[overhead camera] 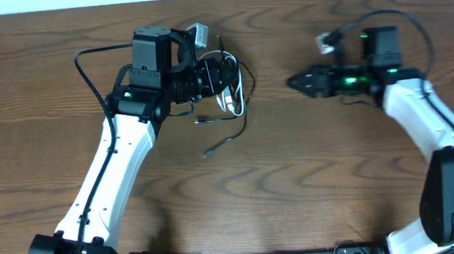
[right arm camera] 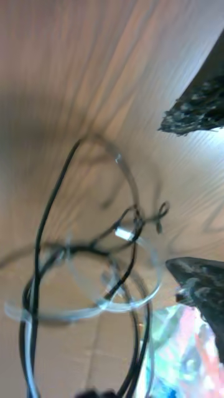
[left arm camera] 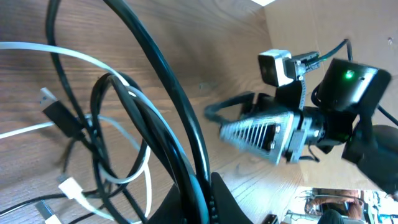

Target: Untangle cables

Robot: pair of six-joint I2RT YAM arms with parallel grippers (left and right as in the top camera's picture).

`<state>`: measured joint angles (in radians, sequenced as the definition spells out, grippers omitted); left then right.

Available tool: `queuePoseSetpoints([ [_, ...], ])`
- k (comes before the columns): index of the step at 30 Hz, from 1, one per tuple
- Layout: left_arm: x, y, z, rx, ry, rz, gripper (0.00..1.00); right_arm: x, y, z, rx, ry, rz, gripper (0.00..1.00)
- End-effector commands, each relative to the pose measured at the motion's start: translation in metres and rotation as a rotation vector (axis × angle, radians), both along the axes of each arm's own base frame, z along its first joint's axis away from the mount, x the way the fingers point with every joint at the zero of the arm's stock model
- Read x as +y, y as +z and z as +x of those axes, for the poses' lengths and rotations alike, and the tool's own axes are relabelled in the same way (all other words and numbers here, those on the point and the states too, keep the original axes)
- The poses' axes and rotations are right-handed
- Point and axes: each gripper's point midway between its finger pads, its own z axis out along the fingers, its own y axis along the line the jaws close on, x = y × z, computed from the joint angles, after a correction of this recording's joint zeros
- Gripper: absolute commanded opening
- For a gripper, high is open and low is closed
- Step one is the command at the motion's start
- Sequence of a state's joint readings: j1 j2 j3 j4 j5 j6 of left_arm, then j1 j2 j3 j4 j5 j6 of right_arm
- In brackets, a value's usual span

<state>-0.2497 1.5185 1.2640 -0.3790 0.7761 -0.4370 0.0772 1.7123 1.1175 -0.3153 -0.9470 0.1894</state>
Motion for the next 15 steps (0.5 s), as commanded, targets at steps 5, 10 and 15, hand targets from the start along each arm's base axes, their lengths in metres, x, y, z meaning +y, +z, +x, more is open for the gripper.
queuePoseSetpoints([
  [5,0.000,0.013,-0.001,-0.046,-0.009,-0.004,0.08,0.067,0.012,-0.004,0.048,0.009,0.059,0.58],
  [10,0.001,0.012,-0.002,-0.036,-0.009,-0.001,0.07,0.087,0.007,0.004,0.049,-0.092,0.005,0.57],
  [15,0.001,0.011,-0.003,-0.031,-0.009,0.000,0.07,0.104,0.011,0.006,0.011,-0.119,-0.002,0.57],
])
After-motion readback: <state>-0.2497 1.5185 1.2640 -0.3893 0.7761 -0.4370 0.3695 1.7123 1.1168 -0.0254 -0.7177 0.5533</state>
